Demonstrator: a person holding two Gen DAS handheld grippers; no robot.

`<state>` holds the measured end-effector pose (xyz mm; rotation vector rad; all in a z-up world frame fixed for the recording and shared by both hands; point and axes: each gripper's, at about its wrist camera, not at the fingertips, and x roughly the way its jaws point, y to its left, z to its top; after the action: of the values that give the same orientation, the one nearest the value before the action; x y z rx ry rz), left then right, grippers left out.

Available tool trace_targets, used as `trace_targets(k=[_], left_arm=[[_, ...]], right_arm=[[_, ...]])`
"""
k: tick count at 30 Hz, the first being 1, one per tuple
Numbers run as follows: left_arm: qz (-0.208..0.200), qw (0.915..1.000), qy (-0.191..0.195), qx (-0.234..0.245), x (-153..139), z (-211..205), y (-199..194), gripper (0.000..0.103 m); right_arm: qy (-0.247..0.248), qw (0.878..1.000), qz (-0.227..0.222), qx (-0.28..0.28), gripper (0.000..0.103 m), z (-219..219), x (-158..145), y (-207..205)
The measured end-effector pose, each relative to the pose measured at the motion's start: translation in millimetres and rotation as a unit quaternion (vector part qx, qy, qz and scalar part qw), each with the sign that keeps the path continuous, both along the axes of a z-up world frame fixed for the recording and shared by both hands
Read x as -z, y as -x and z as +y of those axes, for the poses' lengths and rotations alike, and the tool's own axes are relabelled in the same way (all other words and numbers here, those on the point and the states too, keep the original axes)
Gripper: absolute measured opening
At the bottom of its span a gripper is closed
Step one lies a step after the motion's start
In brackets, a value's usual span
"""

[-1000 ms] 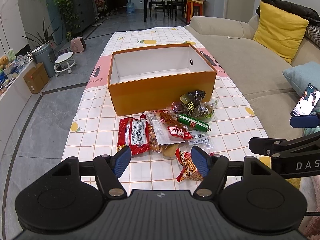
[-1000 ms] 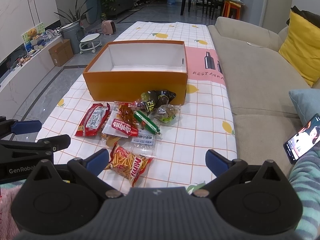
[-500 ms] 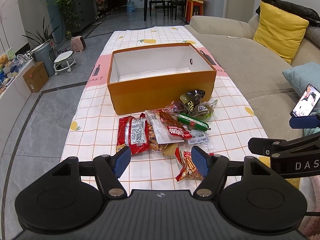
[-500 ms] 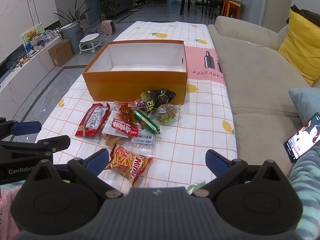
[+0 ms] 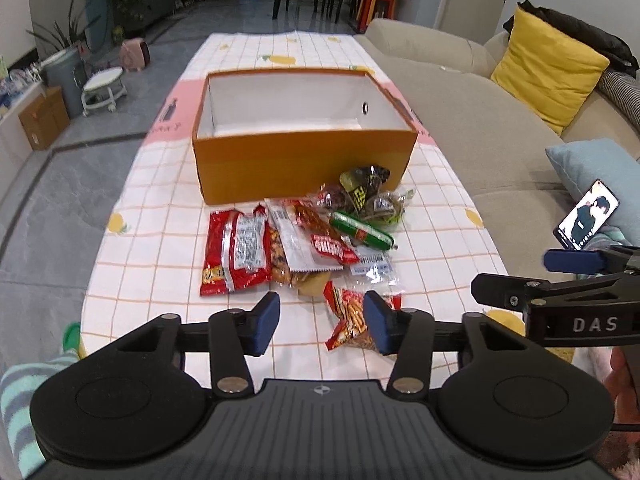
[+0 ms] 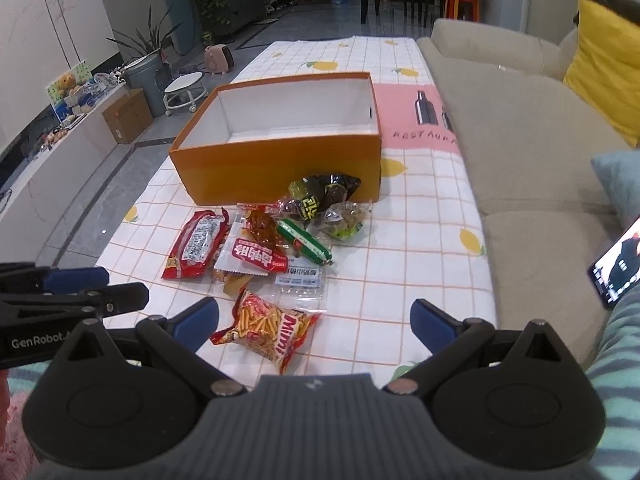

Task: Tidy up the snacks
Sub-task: 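Grasp the red-and-yellow fries-snack bag with the right tool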

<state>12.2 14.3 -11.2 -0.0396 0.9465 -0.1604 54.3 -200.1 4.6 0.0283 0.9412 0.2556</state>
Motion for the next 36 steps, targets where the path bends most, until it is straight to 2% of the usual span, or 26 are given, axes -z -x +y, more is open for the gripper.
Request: trace_targets(k=[1, 6, 10, 14, 20, 26, 30, 36], left_arm=[[0.007, 1.0000, 0.002, -0.002, 1, 2, -2, 0.053], [0.041, 0.9989, 0.021, 0.008, 11, 7, -13, 0.052], [0.061, 0.9980, 0.009, 0.016, 22, 7, -22, 0.053], [0.073, 0.9973, -0.009, 0.011, 32, 8, -31, 0.057], [0.099, 0.9949, -0.021, 0.009, 46, 11, -44, 0.059], [0.112, 0.9928, -0.042, 0.006, 59, 14, -57, 0.062], [0.122, 0.9916, -0.044, 0.003, 65, 18, -63, 0.062], [0.135, 0.9895, -0.051, 0.004, 76, 21, -69, 0.062]], right_arm=[[0.000, 1.000, 0.004, -0.003, 0.088, 1, 2, -2], [-0.008, 0.999, 0.027, -0.025, 0.086, 9, 17, -14], [0.005, 0.998, 0.047, -0.050, 0.080, 18, 33, -24], [0.016, 0.994, 0.070, -0.083, 0.079, 28, 53, -35], [0.048, 0.985, 0.093, -0.135, 0.079, 50, 79, -47], [0.069, 0.977, 0.112, -0.165, 0.079, 63, 101, -56], [0.094, 0.972, 0.122, -0.176, 0.080, 72, 116, -63], [0.104, 0.967, 0.131, -0.192, 0.079, 82, 132, -70]])
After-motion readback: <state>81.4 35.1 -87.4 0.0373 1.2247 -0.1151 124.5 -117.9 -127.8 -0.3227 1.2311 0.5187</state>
